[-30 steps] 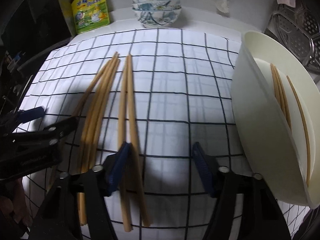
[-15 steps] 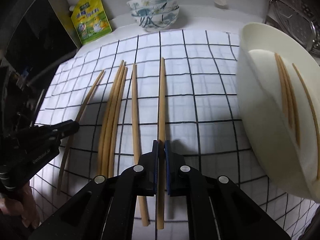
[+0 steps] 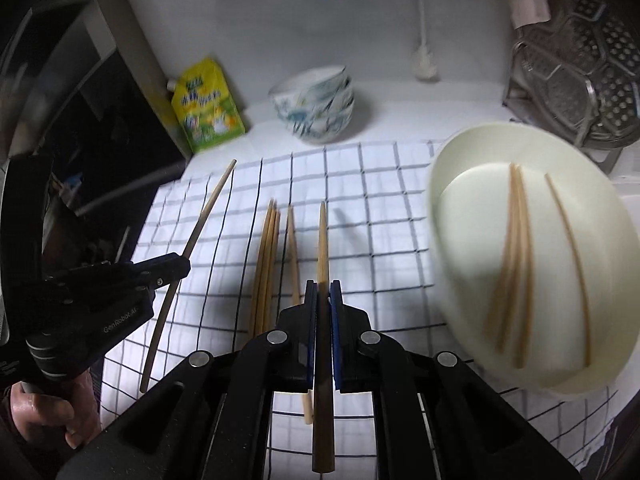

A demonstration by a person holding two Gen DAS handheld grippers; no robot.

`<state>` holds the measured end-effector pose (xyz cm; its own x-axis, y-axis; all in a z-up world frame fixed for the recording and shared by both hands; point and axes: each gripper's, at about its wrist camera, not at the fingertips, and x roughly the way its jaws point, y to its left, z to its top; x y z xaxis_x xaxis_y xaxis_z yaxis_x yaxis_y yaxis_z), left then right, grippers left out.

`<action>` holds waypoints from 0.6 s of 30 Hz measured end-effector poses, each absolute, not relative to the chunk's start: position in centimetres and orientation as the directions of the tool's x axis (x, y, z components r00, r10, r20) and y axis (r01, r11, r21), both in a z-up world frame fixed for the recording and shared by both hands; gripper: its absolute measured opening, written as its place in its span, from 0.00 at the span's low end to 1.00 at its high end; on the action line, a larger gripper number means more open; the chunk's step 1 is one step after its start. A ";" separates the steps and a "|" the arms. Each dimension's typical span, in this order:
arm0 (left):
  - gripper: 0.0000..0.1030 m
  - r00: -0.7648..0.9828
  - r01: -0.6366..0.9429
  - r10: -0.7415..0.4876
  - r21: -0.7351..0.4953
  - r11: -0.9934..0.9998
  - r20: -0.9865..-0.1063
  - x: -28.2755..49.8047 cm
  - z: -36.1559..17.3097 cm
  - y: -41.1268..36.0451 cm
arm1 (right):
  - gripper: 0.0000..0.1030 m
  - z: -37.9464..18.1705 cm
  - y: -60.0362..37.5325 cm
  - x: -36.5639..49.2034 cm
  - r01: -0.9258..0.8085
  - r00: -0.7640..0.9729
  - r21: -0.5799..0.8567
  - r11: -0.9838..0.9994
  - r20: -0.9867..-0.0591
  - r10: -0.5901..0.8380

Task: Organize utensils
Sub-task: 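Lift and carry both held chopsticks over the cream basin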

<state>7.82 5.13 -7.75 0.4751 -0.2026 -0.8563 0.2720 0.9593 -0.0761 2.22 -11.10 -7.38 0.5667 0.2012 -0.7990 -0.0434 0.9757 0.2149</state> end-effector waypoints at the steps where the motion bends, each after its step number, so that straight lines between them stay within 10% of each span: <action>1: 0.07 0.481 0.279 -0.210 -0.078 0.957 -0.851 7.8 -7.2 4.7 | 0.06 -6.9 -11.7 2.0 -0.038 0.576 0.216 0.976 -0.793 0.198; 18: 0.07 0.508 0.419 -0.341 -0.119 0.900 -0.791 8.2 -2.1 -8.7 | 0.06 -3.9 -24.1 0.9 0.074 0.648 0.218 0.973 -0.752 0.119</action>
<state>8.16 -8.68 -2.07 0.5079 -0.3410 -0.7911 0.4190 0.9002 -0.1189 0.89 -24.05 -3.88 0.6484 0.1190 -0.7519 0.0737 0.9732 0.2176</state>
